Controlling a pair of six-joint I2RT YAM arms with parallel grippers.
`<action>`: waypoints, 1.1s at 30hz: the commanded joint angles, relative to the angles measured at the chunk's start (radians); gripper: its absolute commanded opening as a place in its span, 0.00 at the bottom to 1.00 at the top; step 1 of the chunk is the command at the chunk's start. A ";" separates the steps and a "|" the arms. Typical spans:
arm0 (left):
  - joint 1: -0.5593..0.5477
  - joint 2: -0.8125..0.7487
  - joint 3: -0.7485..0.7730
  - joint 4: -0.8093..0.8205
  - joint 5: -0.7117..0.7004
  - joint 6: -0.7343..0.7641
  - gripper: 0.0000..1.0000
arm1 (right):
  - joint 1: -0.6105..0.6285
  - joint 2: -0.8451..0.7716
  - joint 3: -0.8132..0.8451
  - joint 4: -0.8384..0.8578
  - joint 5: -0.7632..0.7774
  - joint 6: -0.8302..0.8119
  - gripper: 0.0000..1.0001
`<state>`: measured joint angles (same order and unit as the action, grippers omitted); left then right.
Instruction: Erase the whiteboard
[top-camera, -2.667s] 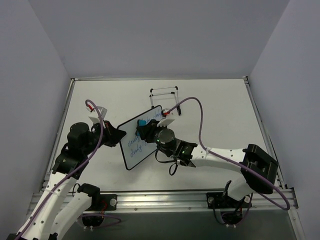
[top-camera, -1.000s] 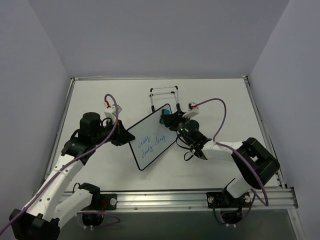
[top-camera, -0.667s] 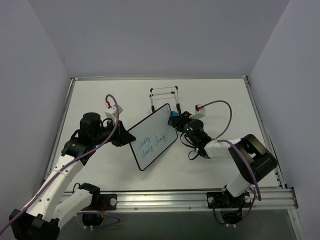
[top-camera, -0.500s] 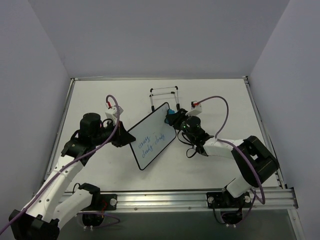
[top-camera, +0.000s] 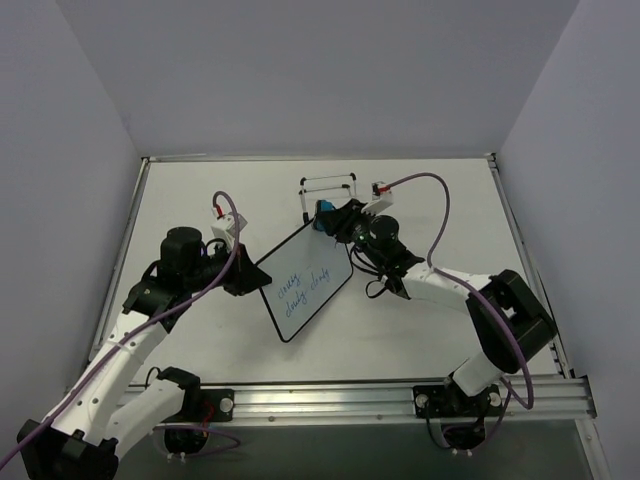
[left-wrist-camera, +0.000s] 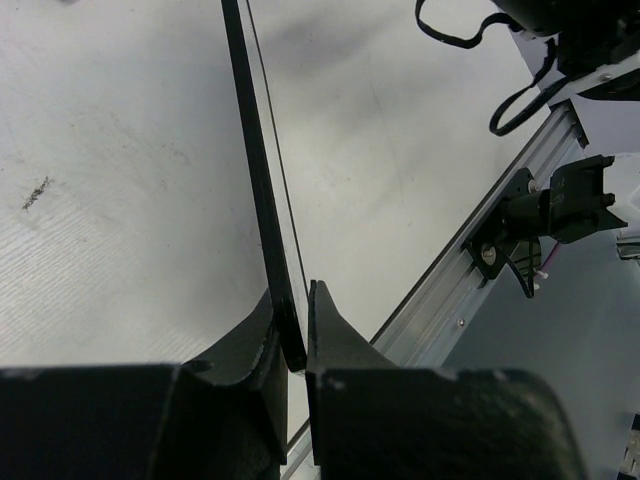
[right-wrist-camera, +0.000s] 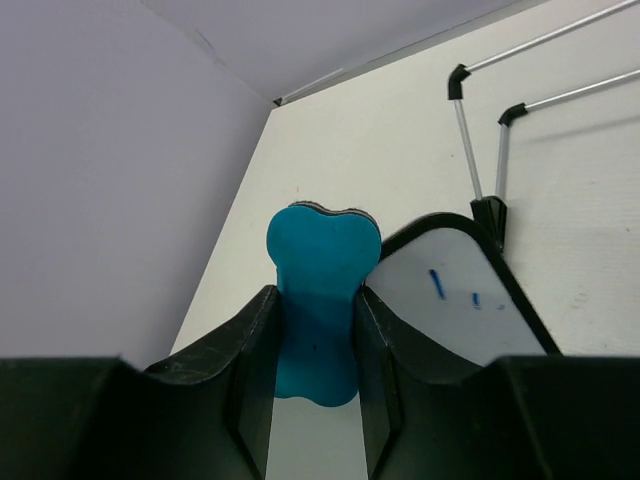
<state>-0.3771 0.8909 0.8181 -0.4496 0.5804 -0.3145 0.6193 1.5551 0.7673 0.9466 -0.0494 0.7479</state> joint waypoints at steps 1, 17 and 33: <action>-0.046 -0.014 0.030 0.023 0.214 0.048 0.02 | -0.032 0.086 -0.074 0.062 -0.026 0.030 0.00; -0.054 -0.023 0.021 0.032 0.219 0.052 0.02 | -0.061 0.093 -0.260 0.181 -0.023 0.125 0.00; -0.060 -0.044 0.012 0.042 0.222 0.048 0.02 | -0.061 0.052 0.095 -0.074 -0.009 0.045 0.00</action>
<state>-0.3859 0.8734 0.8154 -0.4549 0.5732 -0.2966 0.5434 1.6035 0.8490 0.8696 -0.0334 0.7895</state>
